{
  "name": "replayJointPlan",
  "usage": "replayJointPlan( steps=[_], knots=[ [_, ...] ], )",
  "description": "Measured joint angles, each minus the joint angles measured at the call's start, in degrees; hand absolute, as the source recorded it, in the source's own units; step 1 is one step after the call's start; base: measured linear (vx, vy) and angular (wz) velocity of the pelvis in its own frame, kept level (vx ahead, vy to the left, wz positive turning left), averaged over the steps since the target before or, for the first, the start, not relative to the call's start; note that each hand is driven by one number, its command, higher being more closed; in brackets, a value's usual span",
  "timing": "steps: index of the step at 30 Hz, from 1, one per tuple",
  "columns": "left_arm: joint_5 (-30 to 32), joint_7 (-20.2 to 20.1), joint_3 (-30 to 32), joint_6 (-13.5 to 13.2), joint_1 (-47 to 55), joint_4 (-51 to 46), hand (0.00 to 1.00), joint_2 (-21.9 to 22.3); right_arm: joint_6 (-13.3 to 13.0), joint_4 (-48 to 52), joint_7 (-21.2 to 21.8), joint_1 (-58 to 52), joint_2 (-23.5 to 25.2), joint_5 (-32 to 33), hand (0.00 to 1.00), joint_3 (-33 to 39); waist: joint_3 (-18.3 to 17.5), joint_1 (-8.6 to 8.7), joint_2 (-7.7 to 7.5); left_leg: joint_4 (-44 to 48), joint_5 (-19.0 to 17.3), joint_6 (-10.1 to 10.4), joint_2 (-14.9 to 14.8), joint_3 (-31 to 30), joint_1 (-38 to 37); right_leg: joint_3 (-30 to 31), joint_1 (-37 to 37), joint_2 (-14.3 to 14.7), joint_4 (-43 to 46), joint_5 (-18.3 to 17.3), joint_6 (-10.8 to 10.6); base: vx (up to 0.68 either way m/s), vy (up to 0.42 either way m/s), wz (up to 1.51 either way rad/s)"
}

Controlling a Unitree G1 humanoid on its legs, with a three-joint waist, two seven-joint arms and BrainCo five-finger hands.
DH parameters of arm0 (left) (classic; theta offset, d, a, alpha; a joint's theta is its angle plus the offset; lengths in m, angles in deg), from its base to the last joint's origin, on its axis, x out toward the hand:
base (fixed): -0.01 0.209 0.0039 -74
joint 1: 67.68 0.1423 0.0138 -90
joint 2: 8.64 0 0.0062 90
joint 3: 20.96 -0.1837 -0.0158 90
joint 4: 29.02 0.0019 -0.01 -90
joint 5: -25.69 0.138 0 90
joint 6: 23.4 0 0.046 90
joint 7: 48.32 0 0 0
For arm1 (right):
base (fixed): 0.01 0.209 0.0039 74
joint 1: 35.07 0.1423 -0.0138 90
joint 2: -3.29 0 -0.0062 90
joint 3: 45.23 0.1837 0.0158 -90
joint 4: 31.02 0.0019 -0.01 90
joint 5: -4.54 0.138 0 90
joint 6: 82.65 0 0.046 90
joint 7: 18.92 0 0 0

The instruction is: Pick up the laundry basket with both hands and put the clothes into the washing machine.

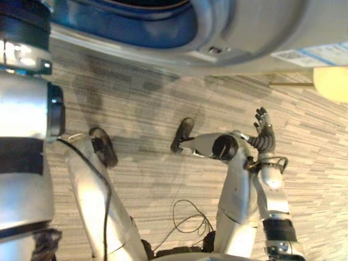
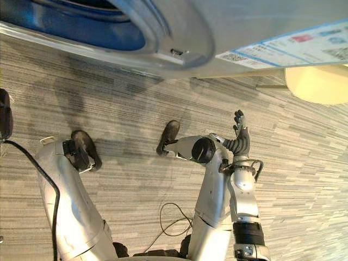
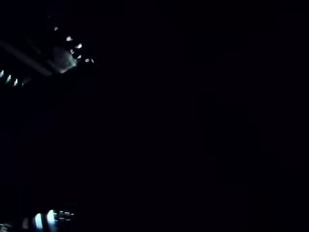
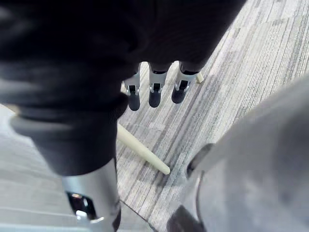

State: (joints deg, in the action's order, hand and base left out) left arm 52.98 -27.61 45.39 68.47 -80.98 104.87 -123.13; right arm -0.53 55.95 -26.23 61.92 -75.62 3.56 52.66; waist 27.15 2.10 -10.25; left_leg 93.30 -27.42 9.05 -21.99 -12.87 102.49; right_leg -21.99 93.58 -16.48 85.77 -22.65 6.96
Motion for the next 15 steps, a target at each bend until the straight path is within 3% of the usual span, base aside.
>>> replayJointPlan(
  steps=[2, 7, 15],
  knots=[
    [0.92, -0.93, -0.02, 0.39, 1.57, 1.91, 0.00, 0.10, -0.72, 0.67, -0.15, -1.23, 0.71, -0.06, 0.00, -0.07, -0.05, -0.04, -0.08, -0.77, -0.01, 0.06, -0.13, 0.07, -0.06, -0.19, -0.15, 0.33, -0.94, 0.31, -0.46, 0.03, -0.013, -0.08],
    [-10.27, -1.97, 3.38, -0.13, 4.64, 4.92, 0.00, 2.60, -0.49, 0.56, 0.04, -3.59, 1.10, 0.40, 0.00, -1.83, -0.35, -0.67, -0.54, -1.41, 0.26, -0.34, -0.94, 0.05, -1.40, -0.94, -1.94, 0.80, -2.11, 1.13, 0.86, 0.07, -0.004, -0.06],
    [-16.60, -4.41, 10.47, -0.59, 15.36, 4.41, 0.00, 6.99, -0.20, -4.27, 0.04, -4.93, 2.20, 0.57, 0.00, -2.32, -0.73, -1.86, -1.01, -7.87, 1.77, -0.31, -1.73, 2.13, -7.44, -1.84, -7.22, 1.98, -7.62, 1.82, 1.03, 0.07, -0.033, 0.06]
  ],
)
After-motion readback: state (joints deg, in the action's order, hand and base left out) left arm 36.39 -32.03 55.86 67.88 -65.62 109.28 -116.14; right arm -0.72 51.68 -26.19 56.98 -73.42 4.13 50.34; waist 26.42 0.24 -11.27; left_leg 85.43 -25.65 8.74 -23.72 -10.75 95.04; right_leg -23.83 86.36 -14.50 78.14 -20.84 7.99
